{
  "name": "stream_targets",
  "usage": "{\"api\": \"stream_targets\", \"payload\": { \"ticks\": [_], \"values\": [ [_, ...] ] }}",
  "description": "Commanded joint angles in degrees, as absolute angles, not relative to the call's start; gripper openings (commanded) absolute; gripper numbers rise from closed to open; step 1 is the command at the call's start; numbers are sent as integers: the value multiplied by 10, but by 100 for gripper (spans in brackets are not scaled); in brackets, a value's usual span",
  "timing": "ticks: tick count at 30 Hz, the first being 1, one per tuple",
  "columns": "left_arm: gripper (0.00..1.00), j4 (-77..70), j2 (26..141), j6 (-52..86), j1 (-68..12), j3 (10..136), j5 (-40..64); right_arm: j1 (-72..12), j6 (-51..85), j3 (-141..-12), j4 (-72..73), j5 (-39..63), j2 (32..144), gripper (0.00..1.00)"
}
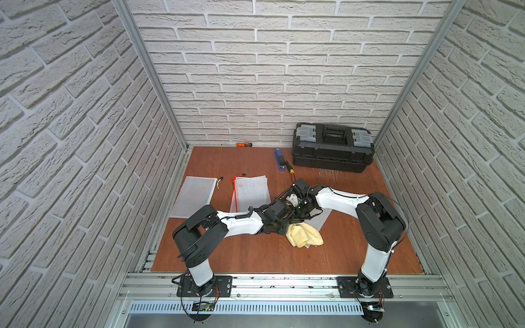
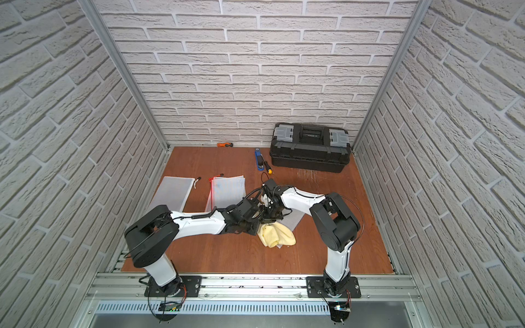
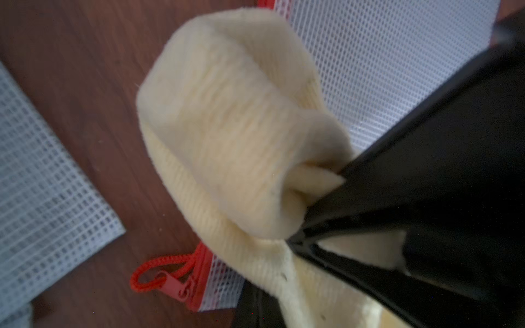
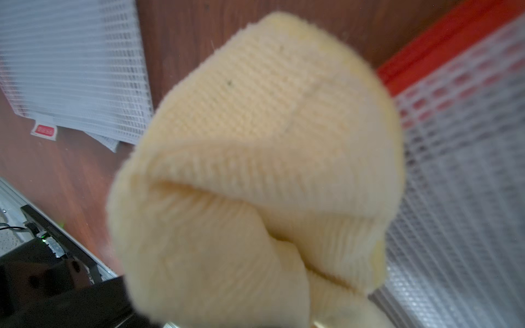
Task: Wipe the document bag
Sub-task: Wipe the dirt from the document bag.
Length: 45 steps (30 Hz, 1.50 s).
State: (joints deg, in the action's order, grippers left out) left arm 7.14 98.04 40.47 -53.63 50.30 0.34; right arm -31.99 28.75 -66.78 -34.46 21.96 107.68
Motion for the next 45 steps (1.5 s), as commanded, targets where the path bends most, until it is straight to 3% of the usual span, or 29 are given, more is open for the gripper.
{"api": "stream_targets", "payload": {
  "ticks": [1, 19, 25, 34, 45],
  "values": [
    [0, 78, 989, 411, -533, 495, 1, -308, 290, -690, -365, 185, 1104, 2],
    [0, 65, 982, 419, -532, 480, 0, -102, 195, -832, -515, 160, 1158, 2],
    [0, 63, 987, 419, -532, 482, 3, -127, 208, -842, -516, 183, 1153, 2],
    [0, 66, 991, 417, -532, 485, 8, -282, 279, -813, -467, 225, 1160, 2],
    [0, 62, 982, 422, -533, 476, 6, -179, 261, -884, -498, 208, 1202, 2]
  ]
}}
